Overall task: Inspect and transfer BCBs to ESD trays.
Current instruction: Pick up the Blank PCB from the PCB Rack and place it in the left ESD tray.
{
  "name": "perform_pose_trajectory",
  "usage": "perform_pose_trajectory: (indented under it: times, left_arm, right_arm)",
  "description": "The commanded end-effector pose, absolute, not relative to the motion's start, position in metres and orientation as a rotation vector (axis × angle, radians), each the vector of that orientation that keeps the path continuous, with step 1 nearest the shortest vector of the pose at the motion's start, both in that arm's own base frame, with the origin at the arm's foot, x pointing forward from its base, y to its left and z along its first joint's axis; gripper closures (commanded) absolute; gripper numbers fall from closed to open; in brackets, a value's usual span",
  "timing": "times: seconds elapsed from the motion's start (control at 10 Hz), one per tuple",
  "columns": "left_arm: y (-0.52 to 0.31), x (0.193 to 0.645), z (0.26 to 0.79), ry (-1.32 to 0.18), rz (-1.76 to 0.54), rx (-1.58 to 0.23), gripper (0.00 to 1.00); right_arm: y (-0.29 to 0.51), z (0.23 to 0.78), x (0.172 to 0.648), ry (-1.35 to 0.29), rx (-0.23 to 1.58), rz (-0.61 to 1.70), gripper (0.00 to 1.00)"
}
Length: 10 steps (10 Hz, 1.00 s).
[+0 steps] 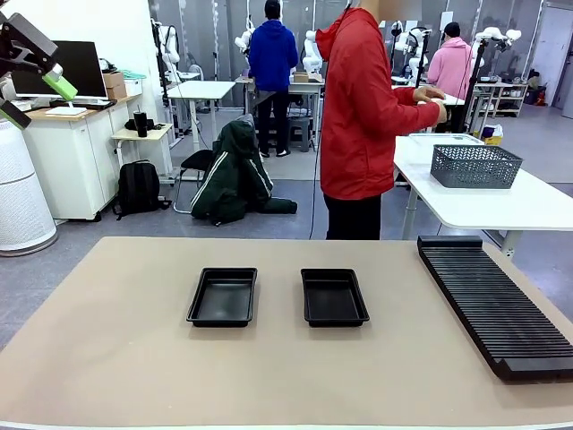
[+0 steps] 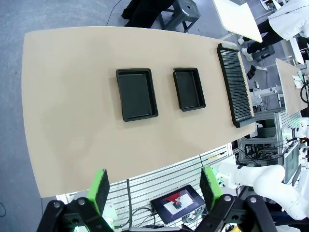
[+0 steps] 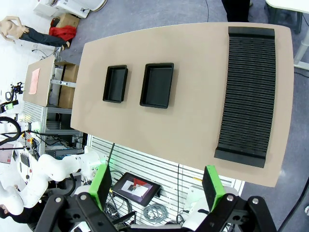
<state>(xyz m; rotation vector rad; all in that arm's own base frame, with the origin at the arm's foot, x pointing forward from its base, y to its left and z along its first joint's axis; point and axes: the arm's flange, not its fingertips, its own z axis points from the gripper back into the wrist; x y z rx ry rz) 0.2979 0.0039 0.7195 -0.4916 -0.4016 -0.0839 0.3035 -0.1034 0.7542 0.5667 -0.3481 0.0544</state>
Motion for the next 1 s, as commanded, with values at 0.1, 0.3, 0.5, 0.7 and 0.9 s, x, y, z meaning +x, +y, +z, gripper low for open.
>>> perform_pose_trajectory:
  times: [0.1, 0.3, 0.5, 0.7, 0.9]
  left_arm:
    - [0.014, 0.308, 0.721, -0.336, -0.018, -0.535, 0.0]
    - [0.018, 0.311, 0.723, -0.304, -0.002, -0.538, 0.0]
    - [0.023, 0.317, 0.723, -0.26, 0.016, -0.531, 0.0]
    - [0.026, 0.317, 0.727, -0.262, 0.019, -0.525, 0.0]
    - [0.027, 0.316, 0.733, -0.27, 0.019, -0.506, 0.0]
  right_arm:
    - [-0.102, 0.755, 0.302, -0.349, 0.572, 0.065, 0.0]
    - [-0.102, 0.755, 0.302, -0.349, 0.572, 0.065, 0.0]
    - [-0.102, 0.755, 0.302, -0.349, 0.572, 0.065, 0.0]
    - [-0.102, 0.755, 0.302, -0.349, 0.572, 0.065, 0.0]
    - [-0.102, 0.755, 0.302, -0.349, 0.572, 0.065, 0.0]
